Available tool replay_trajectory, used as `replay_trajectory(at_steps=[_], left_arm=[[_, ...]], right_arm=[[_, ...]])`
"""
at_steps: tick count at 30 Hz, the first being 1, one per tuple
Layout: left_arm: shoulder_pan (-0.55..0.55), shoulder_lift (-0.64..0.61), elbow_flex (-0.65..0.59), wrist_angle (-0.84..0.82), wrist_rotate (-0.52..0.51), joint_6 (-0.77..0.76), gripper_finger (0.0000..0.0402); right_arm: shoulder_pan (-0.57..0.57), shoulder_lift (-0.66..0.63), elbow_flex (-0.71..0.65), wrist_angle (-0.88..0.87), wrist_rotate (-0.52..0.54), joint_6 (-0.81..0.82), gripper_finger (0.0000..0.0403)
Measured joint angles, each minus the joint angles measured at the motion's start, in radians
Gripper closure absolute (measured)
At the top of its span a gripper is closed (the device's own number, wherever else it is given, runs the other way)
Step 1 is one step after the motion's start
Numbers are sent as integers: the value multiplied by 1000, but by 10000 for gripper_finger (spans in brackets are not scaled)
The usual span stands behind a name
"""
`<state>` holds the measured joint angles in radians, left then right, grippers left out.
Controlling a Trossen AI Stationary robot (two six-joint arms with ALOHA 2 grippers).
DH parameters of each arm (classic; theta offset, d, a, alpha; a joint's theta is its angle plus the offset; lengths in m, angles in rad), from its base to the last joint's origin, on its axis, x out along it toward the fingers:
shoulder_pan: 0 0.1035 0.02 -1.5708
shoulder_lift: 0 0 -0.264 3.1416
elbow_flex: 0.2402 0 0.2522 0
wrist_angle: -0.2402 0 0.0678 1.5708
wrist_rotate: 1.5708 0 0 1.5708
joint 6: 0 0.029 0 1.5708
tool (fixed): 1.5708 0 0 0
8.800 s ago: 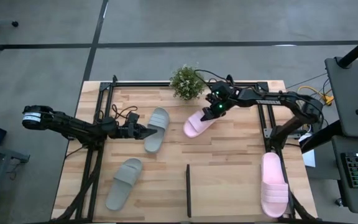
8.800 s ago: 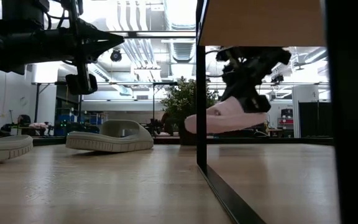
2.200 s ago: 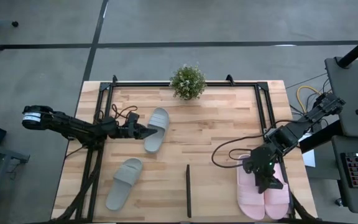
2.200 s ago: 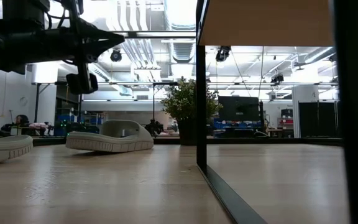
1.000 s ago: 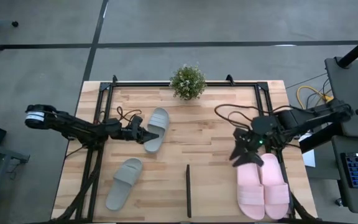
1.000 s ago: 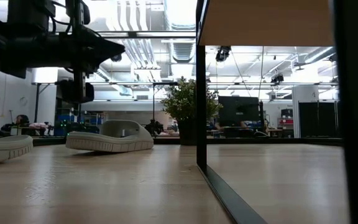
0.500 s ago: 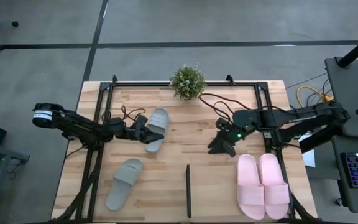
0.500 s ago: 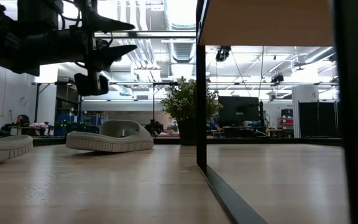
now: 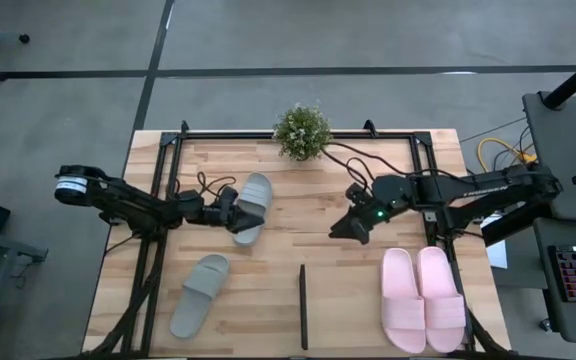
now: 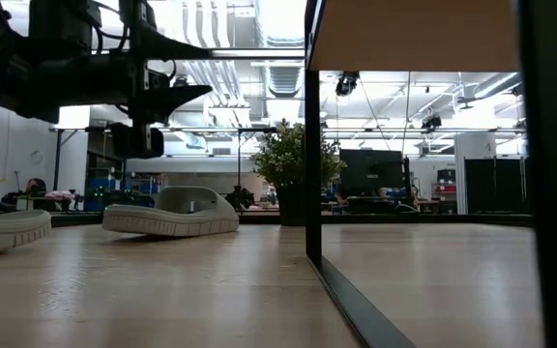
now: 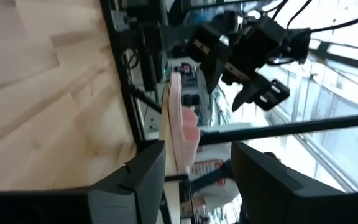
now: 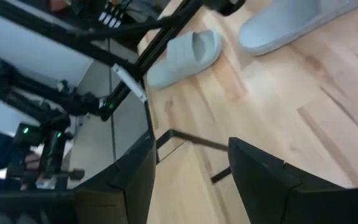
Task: Pick and place slides into the shelf
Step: Put the top gray slide on the shelf
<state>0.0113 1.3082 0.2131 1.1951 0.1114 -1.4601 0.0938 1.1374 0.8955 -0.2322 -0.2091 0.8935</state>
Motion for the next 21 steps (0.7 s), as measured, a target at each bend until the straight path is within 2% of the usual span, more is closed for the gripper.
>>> replay_trajectory(at_steps=[4,15,21], left_arm=[[-8,-6,-2,1,-67,-21,233],[-132,-19,-6,-35,-450,-91,233],[-193,-35,-9,-215,-637,-211,233]], right_arm=[[-17,-1,0,12,8,2,211],[-98,-2,0,72,-27,-65,211],[-101,-1,0,76,-38,-75,211]])
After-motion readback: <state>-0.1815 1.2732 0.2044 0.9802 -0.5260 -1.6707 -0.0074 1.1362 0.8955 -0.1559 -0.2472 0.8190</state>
